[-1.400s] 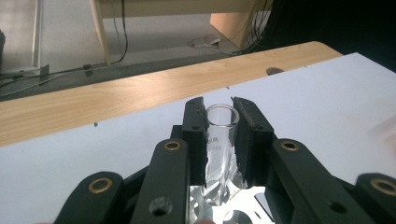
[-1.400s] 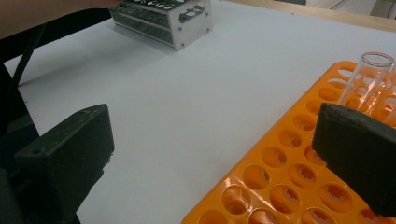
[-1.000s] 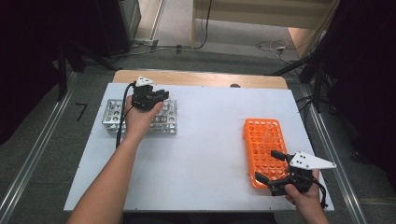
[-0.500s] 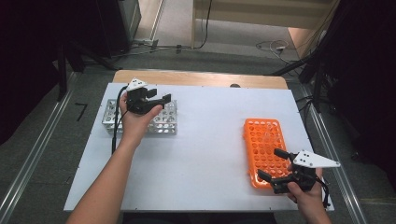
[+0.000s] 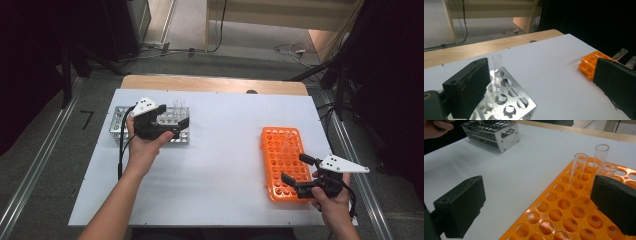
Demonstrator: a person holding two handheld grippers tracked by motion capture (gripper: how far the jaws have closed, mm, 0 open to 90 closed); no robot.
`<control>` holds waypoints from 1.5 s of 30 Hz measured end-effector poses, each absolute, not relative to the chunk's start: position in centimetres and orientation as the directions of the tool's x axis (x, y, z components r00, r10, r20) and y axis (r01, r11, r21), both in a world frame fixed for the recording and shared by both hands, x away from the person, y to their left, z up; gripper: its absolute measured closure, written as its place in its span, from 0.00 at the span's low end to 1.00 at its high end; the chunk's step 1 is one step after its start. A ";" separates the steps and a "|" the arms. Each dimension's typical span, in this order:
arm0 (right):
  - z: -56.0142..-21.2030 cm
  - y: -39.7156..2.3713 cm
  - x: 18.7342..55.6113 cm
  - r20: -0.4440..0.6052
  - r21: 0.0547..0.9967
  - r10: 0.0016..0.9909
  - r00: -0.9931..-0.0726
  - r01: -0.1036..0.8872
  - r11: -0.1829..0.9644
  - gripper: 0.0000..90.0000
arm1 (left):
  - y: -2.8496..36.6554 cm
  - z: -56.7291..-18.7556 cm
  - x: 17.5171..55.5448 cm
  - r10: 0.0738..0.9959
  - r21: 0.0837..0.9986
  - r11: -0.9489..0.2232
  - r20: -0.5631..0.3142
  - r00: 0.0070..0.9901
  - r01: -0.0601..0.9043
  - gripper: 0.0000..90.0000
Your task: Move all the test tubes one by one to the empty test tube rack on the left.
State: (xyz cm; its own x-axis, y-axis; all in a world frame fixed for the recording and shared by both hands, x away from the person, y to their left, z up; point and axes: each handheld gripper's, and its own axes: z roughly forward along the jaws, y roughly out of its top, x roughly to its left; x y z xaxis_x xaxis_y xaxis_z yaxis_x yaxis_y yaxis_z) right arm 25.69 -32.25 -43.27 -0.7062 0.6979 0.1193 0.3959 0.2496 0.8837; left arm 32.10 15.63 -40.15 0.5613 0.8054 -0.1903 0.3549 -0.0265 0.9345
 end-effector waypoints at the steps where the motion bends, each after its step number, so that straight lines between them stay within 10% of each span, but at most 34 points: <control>1: -43.3 -32.3 25.8 0.118 0.883 0.700 -0.704 0.397 0.251 0.00 | 15.6 -40.1 31.7 0.801 0.935 -0.026 -0.192 0.568 0.352 0.00; 19: -44.5 -34.3 29.9 0.168 0.851 0.736 -0.656 0.473 0.227 0.00 | 15.0 -40.7 25.9 0.762 0.950 -0.028 -0.181 0.621 0.312 0.00; 36: -46.1 -34.4 31.9 0.150 0.817 0.758 -0.635 0.511 0.266 0.63 | 14.6 -42.0 23.0 0.743 0.944 -0.028 -0.200 0.639 0.328 0.00; 45: -46.7 -34.3 32.3 0.112 0.801 0.759 -0.641 0.511 0.313 0.77 | 14.5 -42.2 23.0 0.744 0.942 -0.026 -0.206 0.635 0.336 0.00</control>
State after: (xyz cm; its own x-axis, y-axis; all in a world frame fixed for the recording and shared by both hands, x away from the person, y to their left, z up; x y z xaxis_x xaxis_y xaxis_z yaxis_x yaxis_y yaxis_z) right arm 32.35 -34.27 -46.70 -0.6408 0.7595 0.1122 0.5109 0.3127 0.8008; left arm 23.02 14.54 -42.20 0.6352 0.7443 -0.2062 0.3359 -0.0258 0.9415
